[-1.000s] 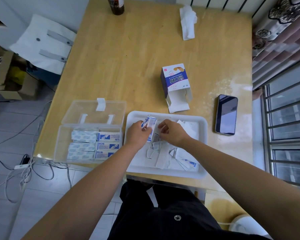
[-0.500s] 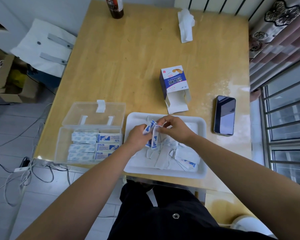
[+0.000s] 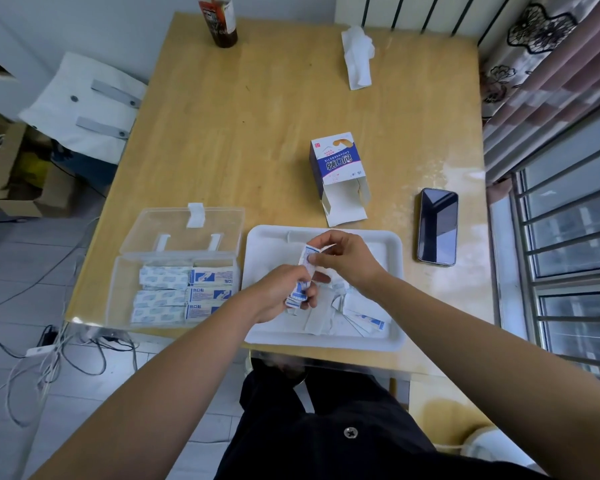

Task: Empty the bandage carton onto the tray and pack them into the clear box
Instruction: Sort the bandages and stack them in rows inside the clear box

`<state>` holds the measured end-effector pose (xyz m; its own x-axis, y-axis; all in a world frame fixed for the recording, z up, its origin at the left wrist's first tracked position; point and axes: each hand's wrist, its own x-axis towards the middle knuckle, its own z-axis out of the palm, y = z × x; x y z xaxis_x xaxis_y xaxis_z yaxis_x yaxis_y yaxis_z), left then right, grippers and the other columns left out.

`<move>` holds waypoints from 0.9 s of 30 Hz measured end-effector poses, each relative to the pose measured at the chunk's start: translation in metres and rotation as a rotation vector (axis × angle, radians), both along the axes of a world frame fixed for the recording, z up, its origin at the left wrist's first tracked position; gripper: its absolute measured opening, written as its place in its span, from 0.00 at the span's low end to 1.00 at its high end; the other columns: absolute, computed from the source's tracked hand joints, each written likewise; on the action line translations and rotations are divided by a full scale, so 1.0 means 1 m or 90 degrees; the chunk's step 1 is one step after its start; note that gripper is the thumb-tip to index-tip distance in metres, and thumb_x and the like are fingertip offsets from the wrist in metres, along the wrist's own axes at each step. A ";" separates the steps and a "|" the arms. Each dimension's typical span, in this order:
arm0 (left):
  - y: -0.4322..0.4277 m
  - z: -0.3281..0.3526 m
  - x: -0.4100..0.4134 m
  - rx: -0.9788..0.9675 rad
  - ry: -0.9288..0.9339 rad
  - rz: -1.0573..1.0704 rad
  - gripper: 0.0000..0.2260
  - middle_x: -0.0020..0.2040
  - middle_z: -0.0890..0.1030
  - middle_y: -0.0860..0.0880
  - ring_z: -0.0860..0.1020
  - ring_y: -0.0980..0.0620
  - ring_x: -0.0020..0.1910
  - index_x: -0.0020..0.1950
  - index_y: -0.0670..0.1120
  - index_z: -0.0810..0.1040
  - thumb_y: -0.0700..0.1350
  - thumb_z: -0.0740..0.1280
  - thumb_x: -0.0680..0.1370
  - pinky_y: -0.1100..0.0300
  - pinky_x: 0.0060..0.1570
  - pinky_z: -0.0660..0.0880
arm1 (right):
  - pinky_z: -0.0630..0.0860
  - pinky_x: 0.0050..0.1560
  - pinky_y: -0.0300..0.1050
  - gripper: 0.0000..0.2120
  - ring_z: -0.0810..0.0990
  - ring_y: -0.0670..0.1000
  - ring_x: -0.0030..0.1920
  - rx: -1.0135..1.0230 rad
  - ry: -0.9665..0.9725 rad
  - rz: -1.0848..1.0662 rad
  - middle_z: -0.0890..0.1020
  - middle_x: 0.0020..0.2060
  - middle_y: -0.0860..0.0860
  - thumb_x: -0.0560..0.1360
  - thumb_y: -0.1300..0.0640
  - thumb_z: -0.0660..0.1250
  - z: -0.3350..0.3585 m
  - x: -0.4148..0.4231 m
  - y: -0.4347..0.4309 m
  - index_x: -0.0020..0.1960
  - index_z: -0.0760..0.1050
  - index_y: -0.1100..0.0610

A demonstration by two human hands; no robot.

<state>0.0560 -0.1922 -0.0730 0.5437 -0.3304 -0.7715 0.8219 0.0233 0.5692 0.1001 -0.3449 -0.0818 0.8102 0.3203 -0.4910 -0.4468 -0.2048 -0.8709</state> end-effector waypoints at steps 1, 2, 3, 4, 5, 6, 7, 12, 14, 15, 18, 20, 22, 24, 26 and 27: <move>-0.001 -0.001 0.000 0.003 0.005 0.003 0.13 0.31 0.69 0.46 0.70 0.48 0.31 0.48 0.40 0.75 0.37 0.51 0.78 0.57 0.35 0.69 | 0.75 0.42 0.38 0.09 0.77 0.47 0.38 -0.031 -0.017 0.023 0.82 0.49 0.51 0.71 0.63 0.73 0.000 -0.001 -0.002 0.49 0.80 0.53; -0.003 -0.001 0.000 0.002 0.014 0.006 0.13 0.30 0.67 0.47 0.67 0.49 0.30 0.47 0.40 0.75 0.36 0.51 0.77 0.56 0.34 0.71 | 0.74 0.43 0.38 0.10 0.76 0.47 0.39 -0.057 -0.028 0.058 0.81 0.51 0.50 0.72 0.62 0.73 0.000 -0.002 -0.004 0.51 0.81 0.51; -0.004 -0.001 -0.001 0.000 0.024 0.004 0.13 0.30 0.66 0.48 0.65 0.50 0.29 0.47 0.40 0.75 0.36 0.51 0.77 0.56 0.33 0.72 | 0.74 0.44 0.39 0.09 0.76 0.48 0.39 -0.063 -0.028 0.097 0.82 0.51 0.53 0.73 0.61 0.72 0.002 -0.004 -0.007 0.51 0.81 0.52; -0.006 0.001 -0.002 -0.001 0.032 -0.005 0.12 0.30 0.66 0.48 0.65 0.51 0.29 0.47 0.40 0.75 0.36 0.51 0.77 0.56 0.33 0.74 | 0.74 0.44 0.41 0.06 0.76 0.50 0.37 -0.051 -0.024 0.127 0.83 0.47 0.58 0.73 0.62 0.70 0.003 -0.005 -0.009 0.49 0.81 0.55; -0.007 0.003 -0.003 0.001 0.038 -0.012 0.11 0.31 0.68 0.47 0.66 0.51 0.29 0.49 0.40 0.75 0.37 0.53 0.78 0.55 0.34 0.75 | 0.74 0.44 0.45 0.03 0.76 0.51 0.35 -0.042 -0.025 0.134 0.82 0.42 0.61 0.73 0.64 0.69 0.004 -0.006 -0.011 0.46 0.81 0.58; -0.008 0.004 -0.003 0.004 0.046 -0.002 0.11 0.33 0.71 0.46 0.69 0.50 0.30 0.51 0.40 0.75 0.38 0.54 0.78 0.54 0.37 0.77 | 0.72 0.42 0.45 0.01 0.75 0.52 0.35 -0.047 -0.029 0.112 0.81 0.38 0.61 0.73 0.64 0.69 0.005 -0.005 -0.013 0.43 0.79 0.60; -0.008 0.004 -0.004 -0.003 0.056 0.032 0.11 0.36 0.74 0.45 0.73 0.49 0.33 0.53 0.39 0.76 0.38 0.55 0.78 0.53 0.42 0.79 | 0.71 0.40 0.43 0.02 0.73 0.50 0.35 -0.066 -0.032 0.071 0.79 0.36 0.58 0.73 0.65 0.68 0.006 -0.004 -0.015 0.43 0.77 0.60; -0.013 -0.001 0.001 -0.124 0.082 0.306 0.17 0.55 0.76 0.37 0.77 0.41 0.50 0.64 0.37 0.71 0.33 0.52 0.78 0.51 0.58 0.75 | 0.71 0.33 0.36 0.06 0.73 0.48 0.33 -0.094 -0.003 0.014 0.78 0.39 0.53 0.75 0.67 0.63 0.008 -0.011 -0.014 0.49 0.73 0.58; -0.016 -0.002 0.004 -0.127 0.074 0.335 0.20 0.59 0.75 0.35 0.76 0.40 0.54 0.66 0.37 0.70 0.31 0.51 0.77 0.50 0.59 0.75 | 0.72 0.34 0.39 0.08 0.73 0.50 0.34 -0.097 -0.003 0.035 0.78 0.39 0.54 0.75 0.66 0.61 0.007 -0.016 -0.011 0.52 0.71 0.56; -0.018 0.000 0.004 -0.129 0.065 0.330 0.19 0.59 0.75 0.35 0.76 0.40 0.54 0.66 0.37 0.70 0.31 0.51 0.76 0.50 0.59 0.75 | 0.72 0.36 0.41 0.09 0.73 0.51 0.35 -0.106 -0.006 0.037 0.77 0.40 0.55 0.75 0.65 0.60 0.006 -0.017 -0.010 0.53 0.71 0.55; -0.023 0.007 0.003 -0.079 0.006 0.215 0.17 0.53 0.78 0.37 0.78 0.44 0.49 0.59 0.38 0.75 0.32 0.51 0.76 0.51 0.59 0.75 | 0.71 0.38 0.44 0.09 0.74 0.51 0.36 -0.137 -0.013 0.054 0.79 0.41 0.55 0.76 0.65 0.58 0.007 -0.016 -0.010 0.52 0.73 0.55; -0.022 0.007 0.003 0.064 -0.059 0.086 0.15 0.52 0.79 0.41 0.79 0.46 0.48 0.58 0.41 0.76 0.34 0.54 0.77 0.53 0.57 0.75 | 0.70 0.37 0.40 0.07 0.74 0.48 0.34 -0.167 -0.032 0.078 0.80 0.37 0.51 0.76 0.65 0.59 0.010 -0.015 -0.013 0.50 0.73 0.57; -0.017 0.003 0.002 0.200 -0.139 -0.026 0.12 0.52 0.80 0.45 0.78 0.49 0.50 0.56 0.45 0.78 0.36 0.60 0.77 0.56 0.54 0.74 | 0.68 0.35 0.38 0.06 0.72 0.47 0.32 -0.196 -0.052 0.103 0.77 0.34 0.49 0.76 0.64 0.60 0.015 -0.013 -0.019 0.48 0.74 0.57; -0.013 0.004 0.002 0.203 -0.159 -0.117 0.10 0.50 0.81 0.45 0.78 0.50 0.49 0.55 0.44 0.80 0.37 0.63 0.76 0.57 0.52 0.73 | 0.72 0.37 0.40 0.06 0.74 0.47 0.33 -0.209 -0.044 0.171 0.79 0.35 0.51 0.76 0.64 0.61 0.019 -0.015 -0.024 0.49 0.75 0.58; -0.020 0.007 0.000 0.133 -0.117 -0.184 0.08 0.46 0.82 0.43 0.79 0.49 0.42 0.52 0.41 0.79 0.36 0.61 0.77 0.57 0.49 0.74 | 0.77 0.40 0.42 0.07 0.78 0.48 0.34 -0.200 -0.037 0.244 0.81 0.38 0.54 0.75 0.64 0.62 0.021 -0.019 -0.025 0.50 0.76 0.58; -0.025 0.008 -0.001 0.106 -0.089 -0.193 0.08 0.41 0.81 0.43 0.78 0.48 0.37 0.50 0.40 0.77 0.35 0.58 0.78 0.56 0.46 0.75 | 0.77 0.40 0.41 0.08 0.79 0.48 0.35 -0.198 -0.040 0.242 0.81 0.40 0.53 0.75 0.65 0.61 0.020 -0.022 -0.025 0.51 0.76 0.58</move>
<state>0.0551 -0.2169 -0.0647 0.5440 -0.3690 -0.7536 0.6914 -0.3118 0.6517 0.0778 -0.3702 -0.0621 0.6952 0.4454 -0.5641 -0.2384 -0.5975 -0.7656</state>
